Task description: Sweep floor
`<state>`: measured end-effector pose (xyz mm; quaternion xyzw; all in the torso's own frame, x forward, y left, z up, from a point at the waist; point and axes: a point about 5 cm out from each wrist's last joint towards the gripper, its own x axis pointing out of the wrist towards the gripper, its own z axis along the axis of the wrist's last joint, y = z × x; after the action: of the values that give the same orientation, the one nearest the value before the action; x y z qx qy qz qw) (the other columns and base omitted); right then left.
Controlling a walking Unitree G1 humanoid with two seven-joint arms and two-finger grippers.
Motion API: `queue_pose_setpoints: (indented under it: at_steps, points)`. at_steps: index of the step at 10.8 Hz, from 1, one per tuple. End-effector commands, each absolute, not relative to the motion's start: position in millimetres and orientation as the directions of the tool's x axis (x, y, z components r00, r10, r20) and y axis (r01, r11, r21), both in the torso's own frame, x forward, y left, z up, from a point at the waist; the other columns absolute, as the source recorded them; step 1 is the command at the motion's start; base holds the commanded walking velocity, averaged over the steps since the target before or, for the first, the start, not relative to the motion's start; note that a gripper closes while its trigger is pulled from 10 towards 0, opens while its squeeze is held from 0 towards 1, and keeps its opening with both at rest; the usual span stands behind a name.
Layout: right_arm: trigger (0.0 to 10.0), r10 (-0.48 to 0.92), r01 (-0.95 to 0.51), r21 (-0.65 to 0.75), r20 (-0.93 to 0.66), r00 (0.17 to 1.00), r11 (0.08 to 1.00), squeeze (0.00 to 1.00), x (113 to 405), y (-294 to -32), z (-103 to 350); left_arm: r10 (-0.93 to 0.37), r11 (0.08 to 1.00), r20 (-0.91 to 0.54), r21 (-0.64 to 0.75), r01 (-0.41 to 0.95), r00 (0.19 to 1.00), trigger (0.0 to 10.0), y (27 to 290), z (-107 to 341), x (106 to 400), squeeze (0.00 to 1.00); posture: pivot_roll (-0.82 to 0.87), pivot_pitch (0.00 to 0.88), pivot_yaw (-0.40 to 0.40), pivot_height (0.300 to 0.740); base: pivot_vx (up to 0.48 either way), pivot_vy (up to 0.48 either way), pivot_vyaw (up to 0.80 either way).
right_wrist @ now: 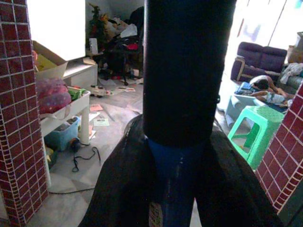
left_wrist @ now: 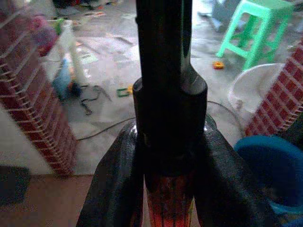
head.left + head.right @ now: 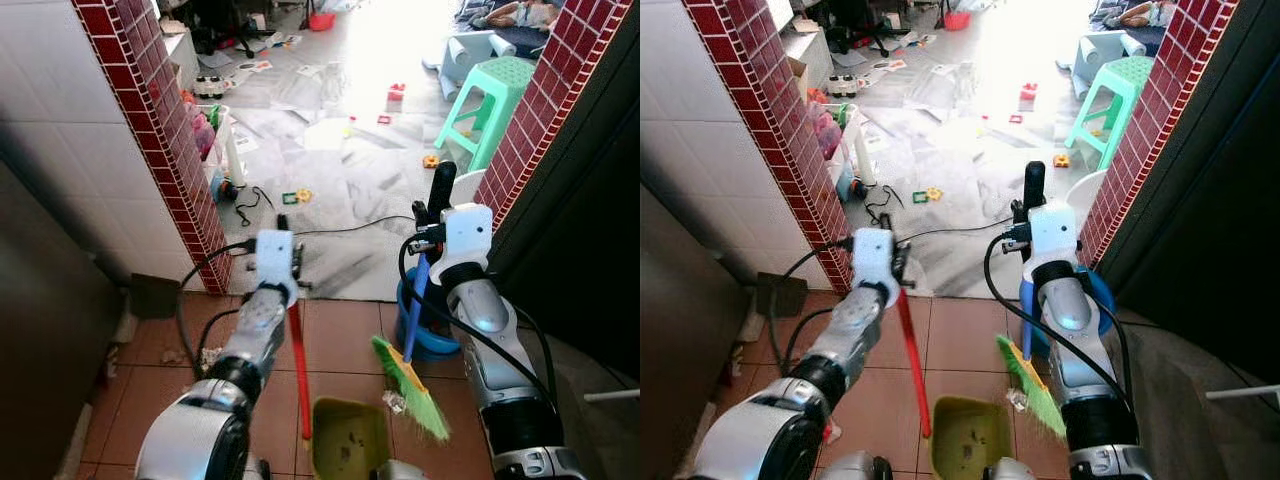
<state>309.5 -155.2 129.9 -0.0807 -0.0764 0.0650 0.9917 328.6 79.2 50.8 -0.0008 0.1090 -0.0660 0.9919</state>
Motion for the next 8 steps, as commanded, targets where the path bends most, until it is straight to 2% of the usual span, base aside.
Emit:
queue_pose_setpoints:
  at_steps: [1, 2, 3, 5, 8]
  points:
    - [10.0, 0.136, -0.107, -0.184, 0.149, 0.98, 0.977, 0.0, 309.8, -156.1, 130.5, -0.1, 0.981, -0.211, 0.145, 0.132, 0.972, 10.0, 96.2, 48.7, 329.2, 0.0, -0.12, 0.0, 0.044, 0.74, 0.0, 0.0, 0.0]
    - [10.0, 0.128, -0.104, -0.184, 0.124, 0.984, 0.977, 0.0, 310.0, -156.1, 126.6, -0.057, 0.981, -0.193, 0.169, 0.09, 0.98, 10.0, 104.8, 47.0, 327.5, 0.0, -0.12, 0.0, 0.043, 0.74, 0.0, 0.0, 0.0]
    - [10.0, 0.119, -0.099, -0.188, 0.098, 0.988, 0.977, 0.0, 310.7, -155.6, 123.4, -0.011, 0.977, -0.101, 0.21, 0.032, 0.995, 10.0, 112.8, 55.1, 329.0, 0.0, -0.12, 0.0, 0.04, 0.74, 0.0, 0.0, 0.0]
    - [10.0, 0.112, -0.098, -0.18, 0.073, 0.991, 0.979, 0.0, 311.7, -155.4, 119.4, 0.001, 0.98, 0.005, 0.197, -0.001, 1.0, 10.0, 118.7, 71.3, 335.6, 0.0, -0.12, 0.0, 0.035, 0.74, 0.0, 0.0, 0.0]
    - [10.0, 0.103, -0.096, -0.143, 0.039, 0.994, 0.985, 0.0, 312.2, -154.8, 115.7, -0.025, 0.987, -0.021, 0.158, 0.028, 0.999, 10.0, 116.9, 67.7, 335.1, 0.0, -0.12, 0.0, 0.036, 0.74, 0.0, 0.0, 0.0]
